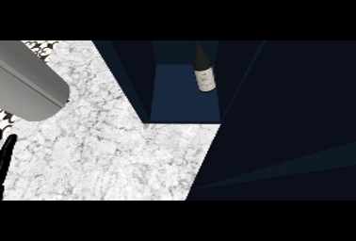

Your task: Pick up the wine, place it into the cabinet and close the cabinet

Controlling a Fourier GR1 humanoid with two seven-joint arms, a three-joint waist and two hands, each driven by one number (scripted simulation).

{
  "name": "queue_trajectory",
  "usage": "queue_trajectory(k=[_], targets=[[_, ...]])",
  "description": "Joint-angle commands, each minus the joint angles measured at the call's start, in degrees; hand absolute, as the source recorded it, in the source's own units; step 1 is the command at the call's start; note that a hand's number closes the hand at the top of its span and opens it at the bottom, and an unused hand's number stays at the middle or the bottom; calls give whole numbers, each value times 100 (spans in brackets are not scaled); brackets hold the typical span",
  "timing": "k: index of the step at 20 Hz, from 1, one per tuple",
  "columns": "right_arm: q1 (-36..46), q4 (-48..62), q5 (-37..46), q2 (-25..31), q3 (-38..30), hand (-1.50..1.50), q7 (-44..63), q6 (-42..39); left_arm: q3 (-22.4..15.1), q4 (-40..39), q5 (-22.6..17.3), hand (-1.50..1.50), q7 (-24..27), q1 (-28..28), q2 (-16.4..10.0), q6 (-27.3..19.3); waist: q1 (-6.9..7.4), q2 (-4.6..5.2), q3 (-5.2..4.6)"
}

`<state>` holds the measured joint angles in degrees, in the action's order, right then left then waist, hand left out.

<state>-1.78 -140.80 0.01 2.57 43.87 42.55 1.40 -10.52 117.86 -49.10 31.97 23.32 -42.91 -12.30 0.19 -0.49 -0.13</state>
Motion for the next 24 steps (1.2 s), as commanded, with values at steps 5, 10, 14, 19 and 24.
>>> queue_trajectory(k=[5, 10, 14, 19, 24], targets=[[1180, 299, 957, -246, 1541, 150, 0, 1216, 606, -237, -397, -150, -318, -72, -216, 472, 14, -1, -7], [2173, 681, 1071, -228, 1306, 150, 209, 1709, 459, -290, -452, -150, -377, -265, 16, 546, 31, 23, -14], [2815, 977, 938, -215, 1064, 150, 316, 2142, 508, -425, -515, -150, -476, -334, 21, 754, 74, 39, -13], [3460, 1539, 308, -204, 718, 150, 209, 2519, 381, 163, -379, -150, -662, -350, 102, 401, 221, 55, -2], [4471, 2024, -174, -204, 234, 150, 224, 2744, 319, -134, -365, -150, -764, -613, 203, 377, 246, 77, -13]])
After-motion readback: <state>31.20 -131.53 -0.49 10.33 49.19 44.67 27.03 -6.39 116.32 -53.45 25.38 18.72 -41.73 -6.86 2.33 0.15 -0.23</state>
